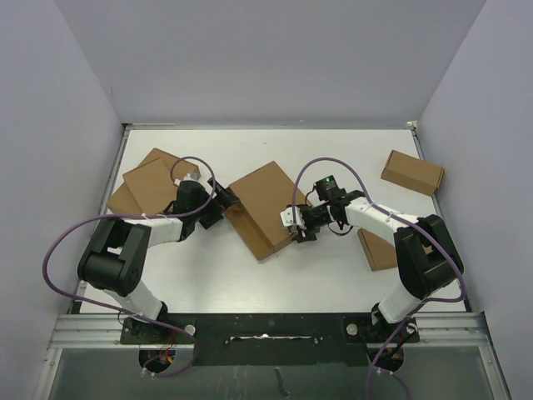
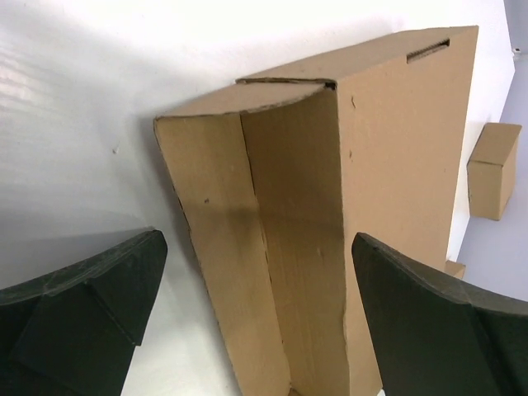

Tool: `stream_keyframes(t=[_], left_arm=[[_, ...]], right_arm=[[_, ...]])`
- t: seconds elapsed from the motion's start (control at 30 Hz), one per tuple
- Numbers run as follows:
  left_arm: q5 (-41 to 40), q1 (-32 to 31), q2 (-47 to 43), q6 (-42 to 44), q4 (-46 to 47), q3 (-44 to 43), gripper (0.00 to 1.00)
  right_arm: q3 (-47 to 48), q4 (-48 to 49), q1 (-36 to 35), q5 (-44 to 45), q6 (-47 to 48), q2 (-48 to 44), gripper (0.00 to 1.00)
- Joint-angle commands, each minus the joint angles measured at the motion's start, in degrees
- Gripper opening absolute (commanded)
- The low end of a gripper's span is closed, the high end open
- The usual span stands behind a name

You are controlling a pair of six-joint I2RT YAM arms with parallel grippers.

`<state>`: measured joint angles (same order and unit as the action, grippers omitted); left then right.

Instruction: Fold the paper box

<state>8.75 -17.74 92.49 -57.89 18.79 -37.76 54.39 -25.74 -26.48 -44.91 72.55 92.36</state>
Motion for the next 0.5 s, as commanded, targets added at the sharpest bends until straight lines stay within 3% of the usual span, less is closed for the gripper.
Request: stream_keyframes(t=[0.0,0.27,0.47], left_arm=[[-0.7,0.5,3.5,-0.6,4.8,-3.8,0.98],[-0.9,0.5,6.7,-0.3,3.6,-7.0,0.89],[0.3,0.3,8.8,-0.3,-0.9,-10.6,0.63]], right_arm=[[0.5,-3.9,-1.0,1.0,-1.1,1.6,0.54],[0.8,-4.3,-1.7,1.4,-0.9,2.4,0.54],[1.0,-4.5,-2.3,1.9,-0.7,3.1,0.53]])
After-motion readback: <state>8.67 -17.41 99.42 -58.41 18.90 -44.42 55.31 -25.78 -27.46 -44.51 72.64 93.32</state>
